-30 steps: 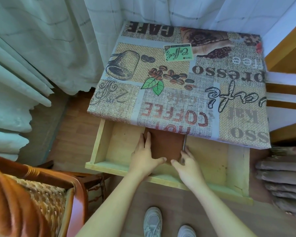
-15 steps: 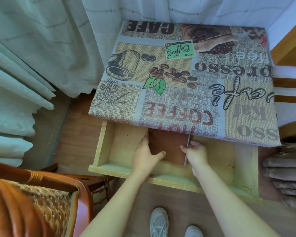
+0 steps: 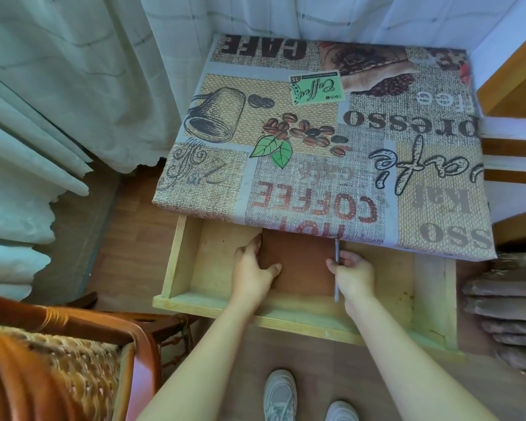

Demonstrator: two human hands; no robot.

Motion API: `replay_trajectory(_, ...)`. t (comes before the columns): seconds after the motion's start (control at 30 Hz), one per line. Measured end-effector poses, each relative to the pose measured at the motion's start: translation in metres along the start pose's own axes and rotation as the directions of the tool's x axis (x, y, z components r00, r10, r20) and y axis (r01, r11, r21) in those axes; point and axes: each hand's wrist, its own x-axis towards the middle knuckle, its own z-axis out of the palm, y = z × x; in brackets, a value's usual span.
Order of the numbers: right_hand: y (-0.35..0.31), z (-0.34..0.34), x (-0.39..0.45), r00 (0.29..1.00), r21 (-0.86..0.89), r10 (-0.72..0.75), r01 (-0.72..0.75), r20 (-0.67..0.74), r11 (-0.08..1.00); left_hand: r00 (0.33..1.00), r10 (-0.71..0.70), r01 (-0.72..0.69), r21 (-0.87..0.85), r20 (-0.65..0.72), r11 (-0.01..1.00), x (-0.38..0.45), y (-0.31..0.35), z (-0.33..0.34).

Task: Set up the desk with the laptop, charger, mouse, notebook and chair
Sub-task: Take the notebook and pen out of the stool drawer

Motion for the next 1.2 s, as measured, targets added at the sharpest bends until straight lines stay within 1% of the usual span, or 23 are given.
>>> replay_trajectory(0.1,-0.001,-0.004,-0.002,0.999,0.026,-0.017,0.016,0.027,1.000,1.000,0.012,-0.011,-0.021,0.029,1.000,-0.004,0.001,-0.003)
replay_trajectory(0.2,-0.003,-0.009,-0.008,0.996,0.039,-0.057,0.054,0.062,0.998,0.998,-0.003,0.012,-0.136,0.063,0.991,-0.007,0.006,-0.012)
replay_trajectory(0.33,-0.004,-0.018,-0.017,0.992,0.068,-0.072,0.065,0.105,0.996,0.995,-0.014,0.041,-0.271,0.101,0.962,-0.012,0.014,-0.031)
replay_trajectory(0.47,-0.006,-0.023,-0.027,0.986,0.085,-0.041,0.028,0.159,0.996,0.989,0.000,0.040,-0.267,0.146,0.963,-0.022,0.020,-0.047)
replay_trajectory(0.73,-0.014,-0.037,-0.057,0.931,0.034,-0.036,0.026,0.363,0.999,0.980,-0.030,0.086,-0.282,0.199,0.955,-0.052,0.012,-0.071)
replay_trajectory(0.93,-0.014,-0.044,-0.083,0.914,0.051,-0.054,0.037,0.402,0.998,0.979,-0.047,0.108,-0.311,0.198,0.944,-0.080,0.001,-0.079)
replay_trajectory(1.07,-0.016,-0.053,-0.099,0.913,0.062,-0.056,0.034,0.405,0.997,0.979,-0.039,0.108,-0.348,0.198,0.931,-0.102,0.005,-0.083)
replay_trajectory(1.2,-0.026,-0.065,-0.117,0.889,0.079,-0.069,0.038,0.452,0.996,0.982,-0.025,0.094,-0.376,0.185,0.922,-0.122,0.011,-0.089)
